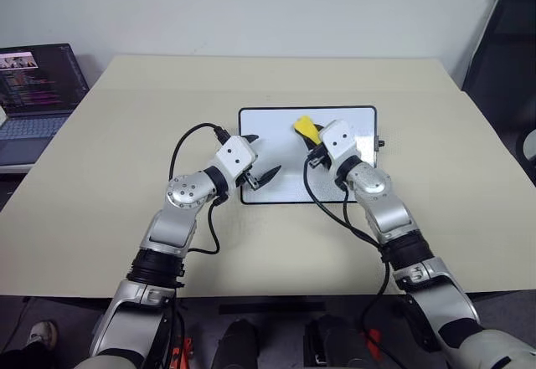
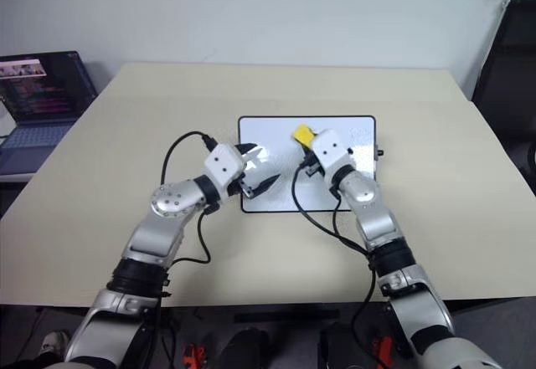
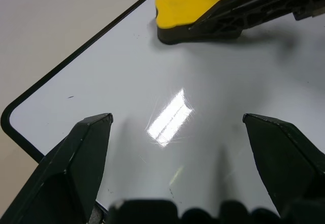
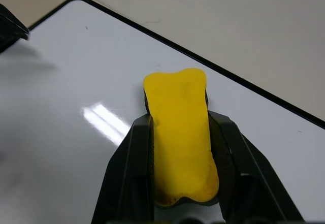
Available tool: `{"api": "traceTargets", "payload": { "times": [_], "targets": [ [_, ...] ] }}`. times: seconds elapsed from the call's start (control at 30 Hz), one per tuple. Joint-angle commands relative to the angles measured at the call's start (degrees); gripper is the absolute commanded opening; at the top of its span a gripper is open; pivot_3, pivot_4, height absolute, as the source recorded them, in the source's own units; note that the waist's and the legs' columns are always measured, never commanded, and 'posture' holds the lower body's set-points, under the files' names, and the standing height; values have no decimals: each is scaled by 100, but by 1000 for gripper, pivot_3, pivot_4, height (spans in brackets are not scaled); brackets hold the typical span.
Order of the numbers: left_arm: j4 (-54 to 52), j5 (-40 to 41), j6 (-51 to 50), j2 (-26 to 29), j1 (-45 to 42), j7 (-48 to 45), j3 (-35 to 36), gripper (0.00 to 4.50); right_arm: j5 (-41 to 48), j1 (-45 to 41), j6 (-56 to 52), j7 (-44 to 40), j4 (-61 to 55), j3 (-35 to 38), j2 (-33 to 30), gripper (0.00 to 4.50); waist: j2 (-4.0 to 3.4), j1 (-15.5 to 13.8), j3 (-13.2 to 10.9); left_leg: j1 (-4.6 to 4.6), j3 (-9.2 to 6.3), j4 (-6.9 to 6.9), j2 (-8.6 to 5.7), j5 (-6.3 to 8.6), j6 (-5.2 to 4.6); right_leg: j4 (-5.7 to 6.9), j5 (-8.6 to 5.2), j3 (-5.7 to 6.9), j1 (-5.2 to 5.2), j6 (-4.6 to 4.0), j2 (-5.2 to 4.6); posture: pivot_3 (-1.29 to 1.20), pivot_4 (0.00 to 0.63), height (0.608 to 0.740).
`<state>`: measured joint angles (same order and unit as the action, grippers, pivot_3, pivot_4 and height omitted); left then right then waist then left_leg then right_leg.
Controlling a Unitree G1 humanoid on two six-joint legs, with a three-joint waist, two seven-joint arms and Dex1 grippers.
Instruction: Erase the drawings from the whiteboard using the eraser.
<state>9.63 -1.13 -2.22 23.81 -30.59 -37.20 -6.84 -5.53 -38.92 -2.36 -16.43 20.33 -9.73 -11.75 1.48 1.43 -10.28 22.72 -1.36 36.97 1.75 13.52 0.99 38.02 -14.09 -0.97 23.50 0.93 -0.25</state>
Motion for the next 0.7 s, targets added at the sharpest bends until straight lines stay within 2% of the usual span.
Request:
{"api": "traceTargets", "payload": {
  "times": [0.03, 0.3, 0.7],
  "targets": [
    [-143, 69, 44, -18, -104, -44, 3, 4500, -81, 169, -393, 178, 45, 331, -296, 1123, 0, 0, 0, -6, 1, 1, -1, 0, 0, 0, 0, 0, -6, 1, -1, 0, 150, 740],
    [-79, 47, 61, -82, -139, -65, -11, 4500, -48, 516, -580, 96, -352, 386, -475, 1123, 3, 6, 2, -23, 2, -1, -1, 0, 0, 0, 0, -4, -20, 1, 0, 0, 150, 740],
    [-62, 45, 70, -91, -132, -66, 20, 4500, -94, 497, -695, 106, -444, 323, -292, 1123, 3, 23, 2, -25, 3, -2, 0, 0, 0, -1, 0, -5, -20, 2, 1, 0, 150, 740]
  ]
}}
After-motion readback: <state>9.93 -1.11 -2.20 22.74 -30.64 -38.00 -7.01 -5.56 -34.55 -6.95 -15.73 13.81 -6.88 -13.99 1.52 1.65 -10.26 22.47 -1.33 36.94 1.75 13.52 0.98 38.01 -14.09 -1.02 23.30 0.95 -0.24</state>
